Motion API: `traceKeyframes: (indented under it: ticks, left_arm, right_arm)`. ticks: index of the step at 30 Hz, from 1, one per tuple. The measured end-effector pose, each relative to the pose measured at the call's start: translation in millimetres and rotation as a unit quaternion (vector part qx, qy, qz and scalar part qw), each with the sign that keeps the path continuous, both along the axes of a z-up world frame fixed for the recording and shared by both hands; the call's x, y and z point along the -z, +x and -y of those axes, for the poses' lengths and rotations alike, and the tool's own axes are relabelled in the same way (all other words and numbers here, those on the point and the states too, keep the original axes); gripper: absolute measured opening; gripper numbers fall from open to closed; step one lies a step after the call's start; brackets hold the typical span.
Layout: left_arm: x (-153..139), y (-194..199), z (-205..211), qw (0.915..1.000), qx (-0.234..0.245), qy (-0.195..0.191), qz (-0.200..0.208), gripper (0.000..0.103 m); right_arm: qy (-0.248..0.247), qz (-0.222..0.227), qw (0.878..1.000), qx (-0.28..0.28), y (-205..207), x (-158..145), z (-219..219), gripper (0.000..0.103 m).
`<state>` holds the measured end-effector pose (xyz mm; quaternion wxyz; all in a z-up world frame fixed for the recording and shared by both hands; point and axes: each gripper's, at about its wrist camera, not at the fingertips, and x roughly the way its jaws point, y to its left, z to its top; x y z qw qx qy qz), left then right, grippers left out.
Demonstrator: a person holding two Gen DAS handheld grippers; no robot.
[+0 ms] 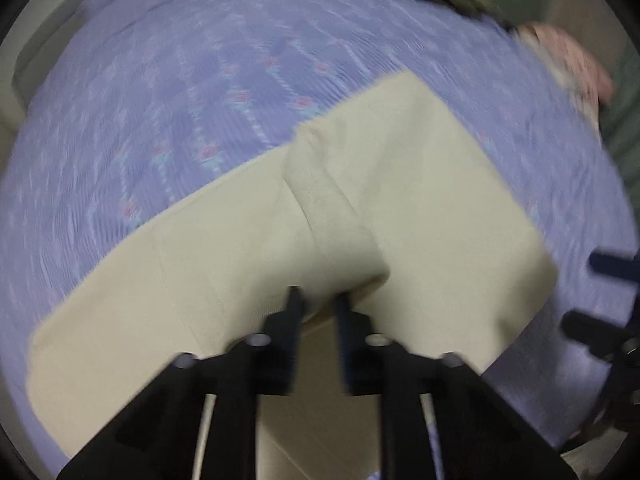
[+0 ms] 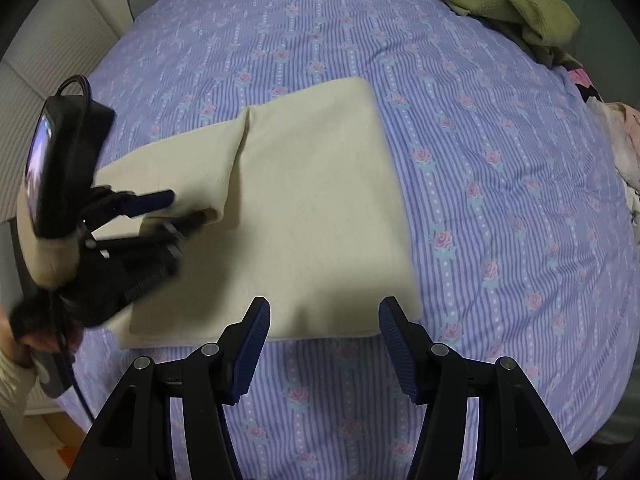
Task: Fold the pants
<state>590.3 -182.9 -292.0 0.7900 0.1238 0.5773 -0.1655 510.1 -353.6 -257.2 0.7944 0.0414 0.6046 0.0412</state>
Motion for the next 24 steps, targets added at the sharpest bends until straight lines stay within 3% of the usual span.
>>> traceKeyframes:
  ticks: [2, 6, 9, 11, 13, 19, 24]
  left_arm:
    - [-9.3, 7.0, -23.5, 0.9985, -0.048, -0.028, 0.002, 0.006]
    - [-12.6, 31.2, -84.8, 0.9813, -0.168, -0.091, -0.021, 0.006]
    - [-1.9, 43.2, -118.5, 0.9682, -0.232, -0.085, -0.041, 0.013]
    - [-0.9, 43.1, -128.4, 0.9687, -0.238, -0.063, -0.032, 0.031]
    - [-3.7, 37.7, -130.9, 0.9712, -0.231, -0.052, -0.023, 0.039]
    - [-17.8, 17.3, -128.7, 0.9769, -0.195, -0.085, -0.022, 0.042]
    - [-48.7, -26.2, -145.3, 0.9741, -0.198, -0.109, 0.011, 0.058]
  right_arm:
    - [0.007, 0.006, 1.000, -0.003, 1.8, -3.5, -1.8, 0.058]
    - [0.021, 0.016, 1.000, -0.010, 13.2, -7.6, -12.8, 0.059]
    - [0.028, 0.018, 0.999, -0.016, 23.5, -7.3, -26.6, 0.058]
    - [0.033, 0.019, 0.999, -0.020, 29.0, -7.8, -37.3, 0.058]
    - [0.039, 0.022, 0.999, -0.032, 32.9, -8.6, -49.4, 0.058]
    - [0.045, 0.015, 0.997, -0.062, 29.2, -4.3, -72.6, 0.058]
    - [0.052, 0.017, 0.995, -0.080, 15.1, -12.5, -83.1, 0.058]
